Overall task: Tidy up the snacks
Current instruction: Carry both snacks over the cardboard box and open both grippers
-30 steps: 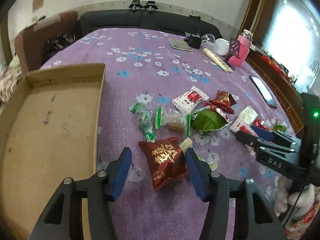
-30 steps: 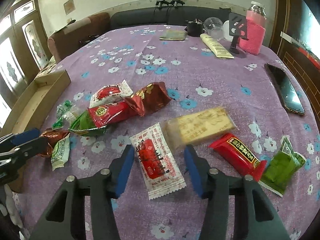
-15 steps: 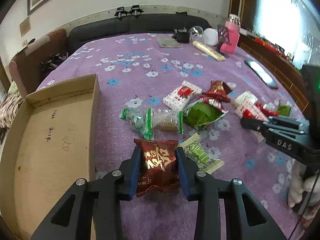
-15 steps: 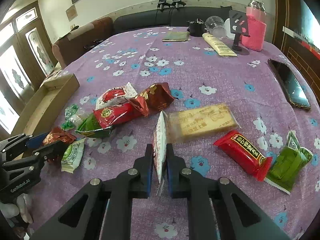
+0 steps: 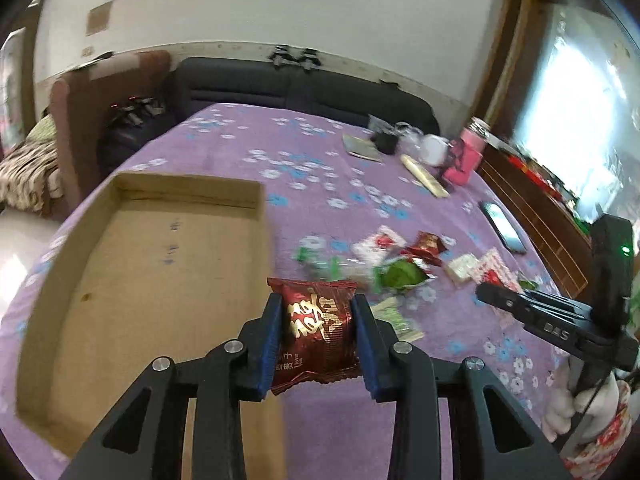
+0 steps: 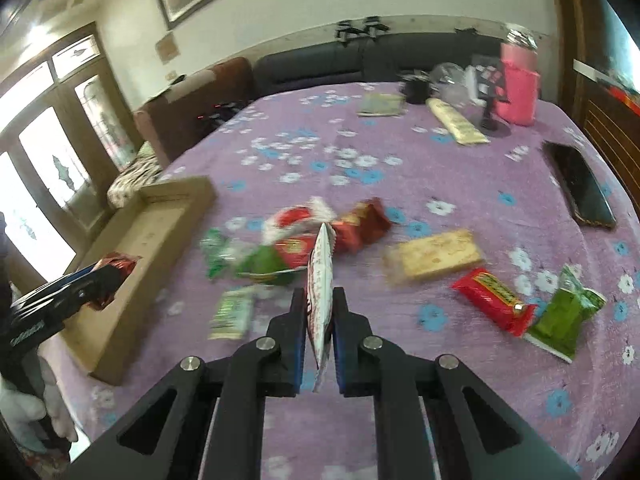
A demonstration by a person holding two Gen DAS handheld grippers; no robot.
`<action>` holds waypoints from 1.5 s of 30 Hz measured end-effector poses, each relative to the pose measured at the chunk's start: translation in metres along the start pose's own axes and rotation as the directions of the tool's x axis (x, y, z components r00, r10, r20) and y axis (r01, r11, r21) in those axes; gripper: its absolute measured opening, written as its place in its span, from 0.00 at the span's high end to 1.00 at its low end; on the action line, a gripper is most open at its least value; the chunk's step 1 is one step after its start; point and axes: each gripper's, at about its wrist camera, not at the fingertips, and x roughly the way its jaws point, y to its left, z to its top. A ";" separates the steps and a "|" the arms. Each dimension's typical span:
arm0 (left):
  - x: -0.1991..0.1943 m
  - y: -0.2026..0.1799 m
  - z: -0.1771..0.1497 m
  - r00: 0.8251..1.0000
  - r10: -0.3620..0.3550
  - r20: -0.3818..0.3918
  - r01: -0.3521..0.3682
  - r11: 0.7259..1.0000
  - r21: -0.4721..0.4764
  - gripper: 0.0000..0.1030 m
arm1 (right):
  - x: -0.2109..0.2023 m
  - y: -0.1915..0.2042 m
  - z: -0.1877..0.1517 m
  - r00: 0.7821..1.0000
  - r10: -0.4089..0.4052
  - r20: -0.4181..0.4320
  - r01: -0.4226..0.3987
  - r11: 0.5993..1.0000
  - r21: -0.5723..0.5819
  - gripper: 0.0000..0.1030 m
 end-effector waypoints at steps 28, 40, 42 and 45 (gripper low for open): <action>-0.045 0.160 -0.028 0.972 0.237 0.014 -0.223 0.933 -0.282 0.53 | 0.091 0.233 -0.012 0.923 0.278 -0.266 -0.331 0.926 -0.181 0.86; -0.067 0.136 -0.021 0.972 0.222 0.076 -0.193 0.942 -0.274 0.41 | 0.043 0.191 0.006 0.963 0.255 -0.087 -0.267 0.945 -0.188 0.63; -0.070 0.128 -0.019 0.973 0.214 0.088 -0.185 0.948 -0.259 0.37 | 0.026 0.165 0.011 0.977 0.211 -0.022 -0.212 0.961 -0.178 0.39; -0.070 0.112 -0.016 0.975 0.195 0.101 -0.168 0.958 -0.232 0.31 | 0.014 0.121 0.015 0.991 0.135 0.028 -0.130 0.982 -0.136 0.29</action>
